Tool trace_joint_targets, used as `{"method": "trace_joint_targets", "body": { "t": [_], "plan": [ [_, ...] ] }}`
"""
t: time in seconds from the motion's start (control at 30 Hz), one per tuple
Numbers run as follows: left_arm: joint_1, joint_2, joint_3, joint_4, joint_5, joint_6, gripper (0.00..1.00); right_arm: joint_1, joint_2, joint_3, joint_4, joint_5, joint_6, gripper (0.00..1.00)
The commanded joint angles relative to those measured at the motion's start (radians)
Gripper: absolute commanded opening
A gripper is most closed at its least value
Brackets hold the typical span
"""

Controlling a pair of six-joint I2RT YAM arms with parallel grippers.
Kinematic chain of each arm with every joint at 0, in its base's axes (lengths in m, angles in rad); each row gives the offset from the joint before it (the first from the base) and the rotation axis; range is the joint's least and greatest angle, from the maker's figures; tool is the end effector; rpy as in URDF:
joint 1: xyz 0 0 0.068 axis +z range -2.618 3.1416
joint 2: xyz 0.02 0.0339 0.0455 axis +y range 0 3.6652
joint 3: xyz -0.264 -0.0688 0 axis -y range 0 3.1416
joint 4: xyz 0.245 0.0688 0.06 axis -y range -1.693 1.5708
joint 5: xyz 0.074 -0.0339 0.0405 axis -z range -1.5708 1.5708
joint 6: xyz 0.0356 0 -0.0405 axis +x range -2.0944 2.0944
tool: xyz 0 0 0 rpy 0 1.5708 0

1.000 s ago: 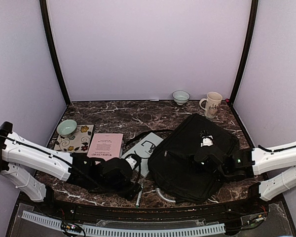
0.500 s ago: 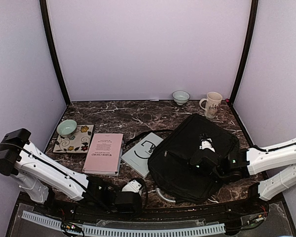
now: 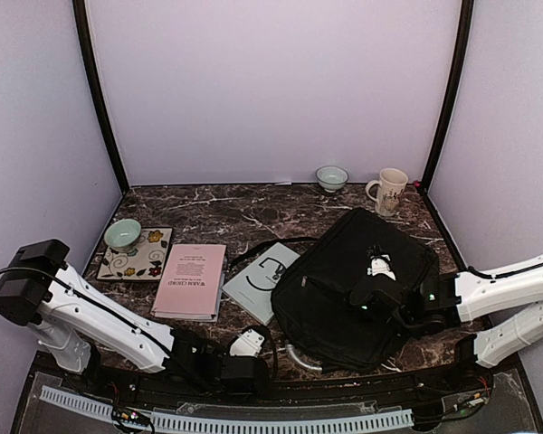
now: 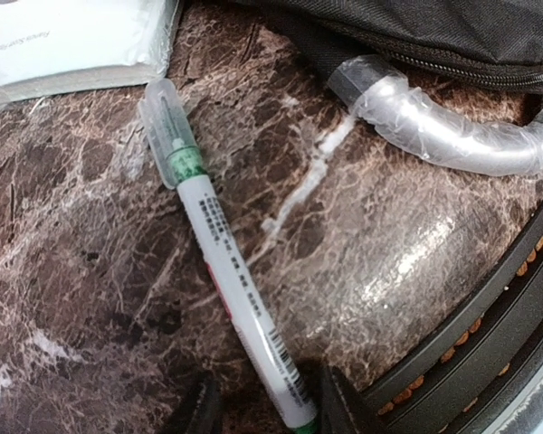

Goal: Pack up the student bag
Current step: Pick up the pen at the corner of the board.

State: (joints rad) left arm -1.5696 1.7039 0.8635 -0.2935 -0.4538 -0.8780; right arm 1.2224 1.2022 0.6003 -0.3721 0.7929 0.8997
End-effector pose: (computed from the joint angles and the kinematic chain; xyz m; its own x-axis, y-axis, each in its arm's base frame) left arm 0.0160 -0.3080 0.1367 -0.6921 0.4351 -0.5759 0.5731 0.8163 -0.0719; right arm 0.0977 0.1948 0.1886 -0.5851 -0.0011 -0.8109 -0.1040 0.9918 0.0737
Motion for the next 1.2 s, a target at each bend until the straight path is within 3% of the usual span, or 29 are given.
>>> {"method": "trace_joint_targets", "body": {
  "t": [0.0,0.4,0.77,0.83,0.93,1.07,1.17],
  "plan": [
    [0.003,0.007,-0.014,-0.056,-0.046,-0.039,0.36,0.010,-0.009,0.010,0.000,0.028,0.008,0.89],
    [0.004,-0.088,-0.139,-0.050,-0.086,-0.093,0.23,0.012,0.007,0.022,-0.006,0.029,0.008,0.89],
    [0.005,-0.091,-0.189,0.095,-0.069,-0.003,0.17,0.019,0.008,0.026,0.003,0.028,0.004,0.88],
    [0.005,-0.099,-0.194,0.103,-0.067,0.005,0.10,0.020,0.012,0.026,0.005,0.026,0.002,0.88],
    [0.005,-0.119,-0.190,0.069,-0.087,-0.004,0.00,0.021,0.021,0.031,0.006,0.028,0.001,0.88],
    [0.004,-0.175,-0.171,-0.086,-0.143,-0.075,0.00,0.021,0.031,0.042,-0.002,0.031,0.001,0.88],
    [0.003,-0.263,-0.208,-0.078,-0.149,-0.068,0.00,0.022,0.029,0.046,-0.006,0.032,0.007,0.88]
  ]
}}
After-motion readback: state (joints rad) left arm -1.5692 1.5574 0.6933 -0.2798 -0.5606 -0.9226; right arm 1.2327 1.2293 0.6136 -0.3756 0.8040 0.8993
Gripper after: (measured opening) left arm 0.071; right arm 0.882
